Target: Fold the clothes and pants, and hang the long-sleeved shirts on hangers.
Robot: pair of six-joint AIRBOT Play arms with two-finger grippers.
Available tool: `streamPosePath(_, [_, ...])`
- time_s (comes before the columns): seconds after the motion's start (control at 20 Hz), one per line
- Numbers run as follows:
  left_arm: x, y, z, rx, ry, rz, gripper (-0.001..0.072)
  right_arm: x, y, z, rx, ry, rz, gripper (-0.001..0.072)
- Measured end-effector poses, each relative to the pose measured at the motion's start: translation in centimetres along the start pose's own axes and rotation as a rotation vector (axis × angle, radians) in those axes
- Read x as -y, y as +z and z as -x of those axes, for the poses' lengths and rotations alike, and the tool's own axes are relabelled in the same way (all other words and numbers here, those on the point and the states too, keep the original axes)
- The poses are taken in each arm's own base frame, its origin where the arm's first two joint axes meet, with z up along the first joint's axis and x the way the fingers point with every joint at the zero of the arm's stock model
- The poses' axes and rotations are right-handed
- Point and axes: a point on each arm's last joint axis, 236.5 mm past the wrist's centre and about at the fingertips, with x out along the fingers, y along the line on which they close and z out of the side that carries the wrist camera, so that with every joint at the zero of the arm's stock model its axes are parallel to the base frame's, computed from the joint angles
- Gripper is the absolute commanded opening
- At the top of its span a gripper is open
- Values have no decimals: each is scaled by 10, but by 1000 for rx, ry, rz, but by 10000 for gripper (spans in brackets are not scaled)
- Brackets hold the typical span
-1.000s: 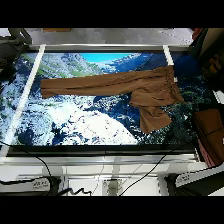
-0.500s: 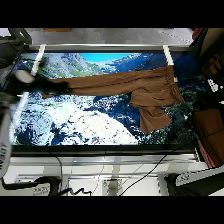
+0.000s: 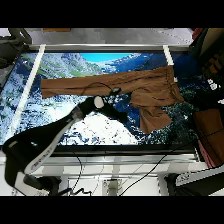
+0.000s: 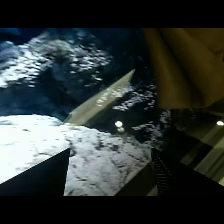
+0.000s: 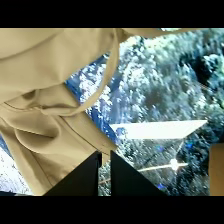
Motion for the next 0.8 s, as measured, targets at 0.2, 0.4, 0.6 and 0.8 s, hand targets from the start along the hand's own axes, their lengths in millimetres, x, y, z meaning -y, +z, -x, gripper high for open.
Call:
streamPosePath(0.2, [28, -9, -36, -16, -153, 79, 599, -3, 3, 0, 13, 11, 1, 105])
streamPosePath(0.4, [37, -10, -60, -20, -207, 106, 596, -3, 5, 0, 23, 14, 1, 105])
streamPosePath(0.6, [48, -3, -75, -16, -238, 95, 519, -5, 7, 0, 30, 19, 1, 105])
streamPosePath(0.8, [52, 6, -89, -5, -244, 72, 84, -10, 10, 0, 41, 44, 0, 105])
